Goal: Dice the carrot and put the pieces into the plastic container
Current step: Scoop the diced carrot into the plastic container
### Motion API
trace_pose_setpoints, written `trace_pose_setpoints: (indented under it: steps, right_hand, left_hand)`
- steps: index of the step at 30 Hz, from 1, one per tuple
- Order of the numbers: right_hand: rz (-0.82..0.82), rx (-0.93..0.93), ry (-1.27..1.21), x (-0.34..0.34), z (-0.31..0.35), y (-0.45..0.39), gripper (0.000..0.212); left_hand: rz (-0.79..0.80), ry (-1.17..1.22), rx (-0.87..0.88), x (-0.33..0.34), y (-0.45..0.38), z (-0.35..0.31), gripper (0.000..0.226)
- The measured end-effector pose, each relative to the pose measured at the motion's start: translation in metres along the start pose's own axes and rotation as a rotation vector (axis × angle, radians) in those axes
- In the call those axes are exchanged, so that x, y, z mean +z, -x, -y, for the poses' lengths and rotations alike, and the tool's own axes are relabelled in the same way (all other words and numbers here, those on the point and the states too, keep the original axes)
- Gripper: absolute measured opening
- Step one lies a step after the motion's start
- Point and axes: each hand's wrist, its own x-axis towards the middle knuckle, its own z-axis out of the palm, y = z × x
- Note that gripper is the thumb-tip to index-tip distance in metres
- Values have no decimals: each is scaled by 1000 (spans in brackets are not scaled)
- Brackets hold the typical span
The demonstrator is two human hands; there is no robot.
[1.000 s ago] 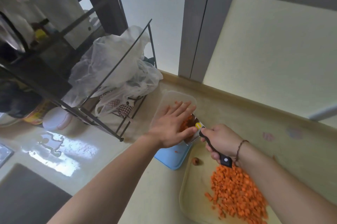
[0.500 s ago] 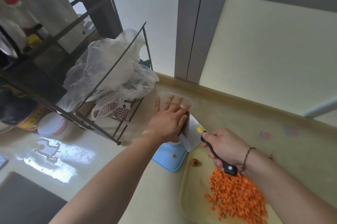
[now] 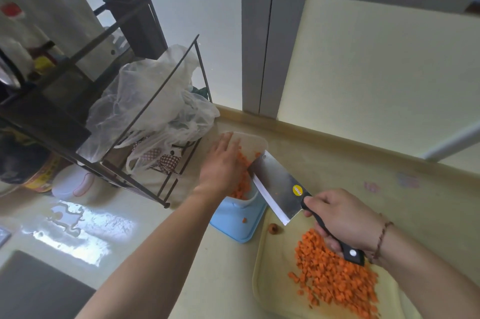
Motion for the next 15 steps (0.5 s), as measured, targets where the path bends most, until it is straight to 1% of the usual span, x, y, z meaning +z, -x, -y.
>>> trace_pose_setpoints:
  steps: [2,6,12,15]
  right_hand:
    - [0,1,-31,1,-3,-2,31]
    - [14,8,-97,2,-10,-2,33]
    - [24,-20,-140,2,-17,2,34]
    - [23,-43,-157,-1,-23,6,35]
  left_hand:
    - [-24,93,-137,-2,2,6,58]
    - [-13,106,-273,-6,10,14,45]
    - [-4,151,-320,-13,18,10,52]
    - [17,100,-354,-15,24,7,60]
